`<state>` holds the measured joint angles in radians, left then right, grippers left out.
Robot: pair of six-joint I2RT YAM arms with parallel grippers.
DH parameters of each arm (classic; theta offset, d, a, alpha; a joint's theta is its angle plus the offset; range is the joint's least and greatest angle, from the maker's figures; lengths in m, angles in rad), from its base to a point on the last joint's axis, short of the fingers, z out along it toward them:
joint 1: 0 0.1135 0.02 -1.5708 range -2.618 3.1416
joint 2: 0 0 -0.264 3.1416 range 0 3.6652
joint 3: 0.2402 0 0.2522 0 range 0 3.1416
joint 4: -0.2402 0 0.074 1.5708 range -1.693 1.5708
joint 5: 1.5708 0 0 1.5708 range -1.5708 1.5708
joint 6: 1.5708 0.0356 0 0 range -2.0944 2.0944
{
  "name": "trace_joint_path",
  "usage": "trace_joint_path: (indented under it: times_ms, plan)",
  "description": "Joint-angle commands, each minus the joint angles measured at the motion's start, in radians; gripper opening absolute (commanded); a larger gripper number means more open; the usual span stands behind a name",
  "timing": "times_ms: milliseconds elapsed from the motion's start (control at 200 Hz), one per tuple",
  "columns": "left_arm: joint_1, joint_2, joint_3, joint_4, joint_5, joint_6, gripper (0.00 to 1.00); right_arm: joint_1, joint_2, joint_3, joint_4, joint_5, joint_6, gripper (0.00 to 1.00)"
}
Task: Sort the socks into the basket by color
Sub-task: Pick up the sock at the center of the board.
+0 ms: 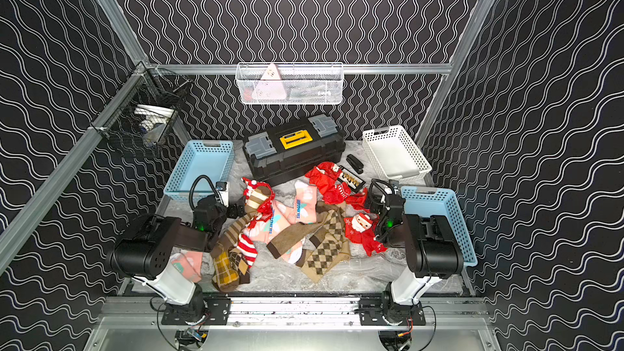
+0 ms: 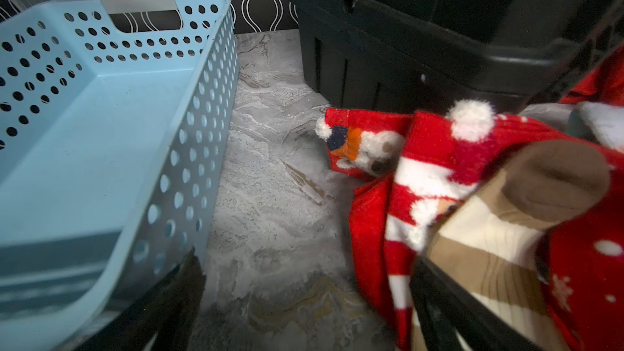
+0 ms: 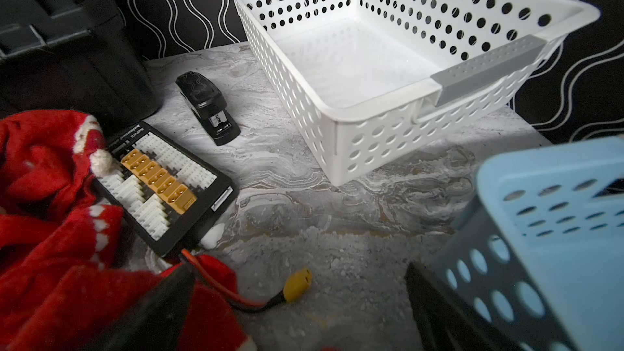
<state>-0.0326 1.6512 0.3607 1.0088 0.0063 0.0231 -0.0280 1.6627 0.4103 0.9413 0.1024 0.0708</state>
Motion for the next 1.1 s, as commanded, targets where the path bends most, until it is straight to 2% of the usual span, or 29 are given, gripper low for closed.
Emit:
trace_joint_path:
  times_ms: [0, 465, 676, 731, 796, 1096]
  plan:
    - [-0.001, 0.002, 0.003, 0.025, -0.005, 0.007, 0.99, 0.000, 0.002, 0.002, 0.010, 0.010, 0.012, 1.00]
    - [-0.002, -0.001, 0.005, 0.023, 0.000, 0.003, 0.99, 0.000, 0.000, 0.000, 0.012, 0.010, 0.012, 1.00]
    - [-0.012, 0.001, 0.013, 0.008, -0.079, -0.007, 0.99, 0.000, -0.001, 0.000, 0.012, 0.007, 0.014, 1.00]
    - [-0.042, -0.006, 0.005, 0.023, -0.150, 0.002, 0.99, 0.000, -0.001, 0.000, 0.010, 0.008, 0.014, 1.00]
    - [-0.046, -0.037, 0.033, -0.055, -0.148, 0.003, 0.99, 0.000, -0.006, -0.001, 0.020, 0.045, 0.021, 1.00]
    - [-0.098, -0.229, 0.116, -0.330, -0.242, 0.025, 0.99, -0.003, -0.161, 0.192, -0.469, 0.144, 0.105, 1.00]
